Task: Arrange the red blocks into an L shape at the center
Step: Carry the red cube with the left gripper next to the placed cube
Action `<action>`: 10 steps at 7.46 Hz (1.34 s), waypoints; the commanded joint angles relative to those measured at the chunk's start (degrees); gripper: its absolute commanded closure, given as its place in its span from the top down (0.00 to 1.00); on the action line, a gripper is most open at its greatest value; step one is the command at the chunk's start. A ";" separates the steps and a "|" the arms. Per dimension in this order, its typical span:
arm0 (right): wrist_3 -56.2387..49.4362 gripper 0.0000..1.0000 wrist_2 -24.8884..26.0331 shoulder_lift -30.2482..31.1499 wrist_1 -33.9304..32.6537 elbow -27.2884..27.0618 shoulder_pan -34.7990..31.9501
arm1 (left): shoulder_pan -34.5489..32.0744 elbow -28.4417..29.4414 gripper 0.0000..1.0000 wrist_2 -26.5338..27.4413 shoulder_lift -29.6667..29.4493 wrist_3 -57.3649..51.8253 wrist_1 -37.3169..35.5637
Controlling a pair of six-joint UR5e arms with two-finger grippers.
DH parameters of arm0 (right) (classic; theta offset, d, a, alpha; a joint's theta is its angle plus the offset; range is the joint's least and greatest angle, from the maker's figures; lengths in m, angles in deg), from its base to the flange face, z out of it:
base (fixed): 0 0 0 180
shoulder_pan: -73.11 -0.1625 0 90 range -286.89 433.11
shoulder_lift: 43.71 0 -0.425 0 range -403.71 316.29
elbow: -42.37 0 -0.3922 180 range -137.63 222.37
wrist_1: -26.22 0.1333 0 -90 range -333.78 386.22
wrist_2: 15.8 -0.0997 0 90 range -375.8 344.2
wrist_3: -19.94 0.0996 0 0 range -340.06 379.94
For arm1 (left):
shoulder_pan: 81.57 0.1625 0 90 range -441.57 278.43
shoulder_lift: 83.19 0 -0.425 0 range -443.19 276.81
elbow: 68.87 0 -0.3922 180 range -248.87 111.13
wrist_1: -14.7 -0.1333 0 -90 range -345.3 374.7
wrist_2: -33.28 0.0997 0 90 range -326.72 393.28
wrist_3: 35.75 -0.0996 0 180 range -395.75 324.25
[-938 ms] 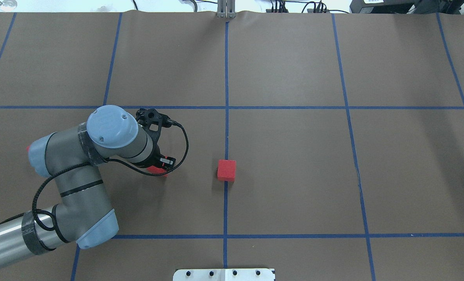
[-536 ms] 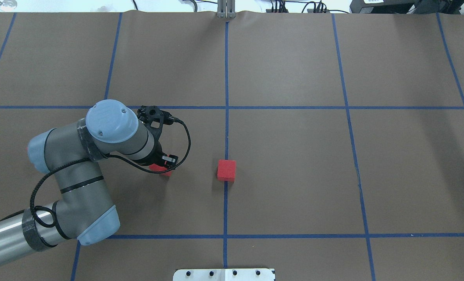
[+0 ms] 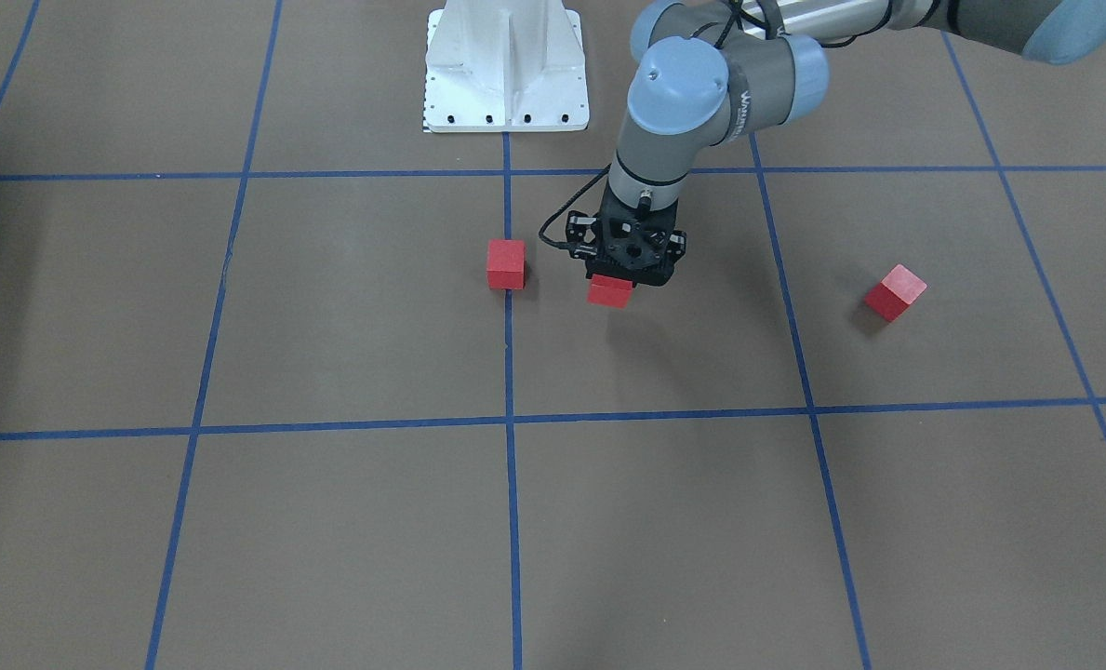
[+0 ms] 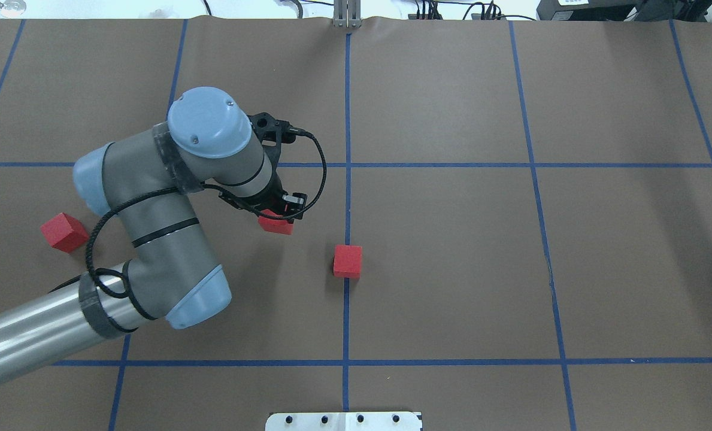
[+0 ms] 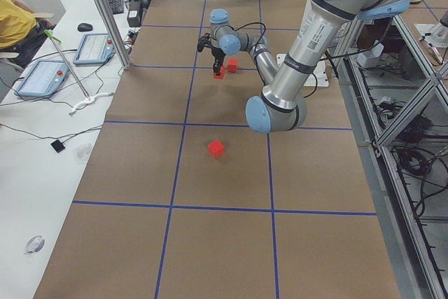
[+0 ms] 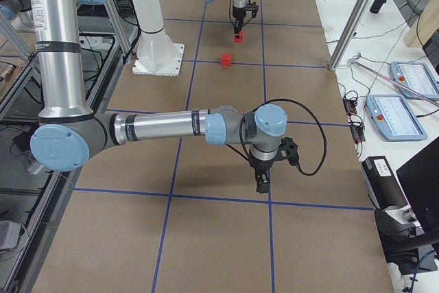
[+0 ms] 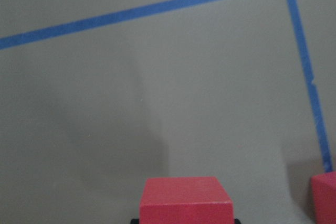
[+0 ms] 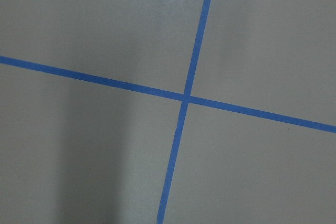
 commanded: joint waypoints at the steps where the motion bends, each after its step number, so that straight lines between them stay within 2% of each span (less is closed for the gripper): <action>1: 0.00 0.99 0.00 -0.11 -0.09 0.00 0.01 | -0.07 13.07 0.32 0.05 -11.91 3.13 0.31; 3: 0.00 0.99 -0.09 -0.11 0.00 0.09 0.01 | 0.36 17.86 0.32 0.05 -15.19 5.67 1.19; 5: 0.52 0.99 -0.09 -0.11 0.00 0.00 0.01 | 3.25 19.98 0.32 0.22 -15.20 8.40 4.53; 8: 0.53 0.99 -0.09 -0.20 0.00 -0.09 0.01 | 4.50 19.81 0.32 0.40 -14.77 9.03 4.71; 10: 0.53 0.99 -0.09 -0.20 0.00 -0.09 0.01 | 4.59 19.46 0.32 2.50 -14.24 11.92 4.71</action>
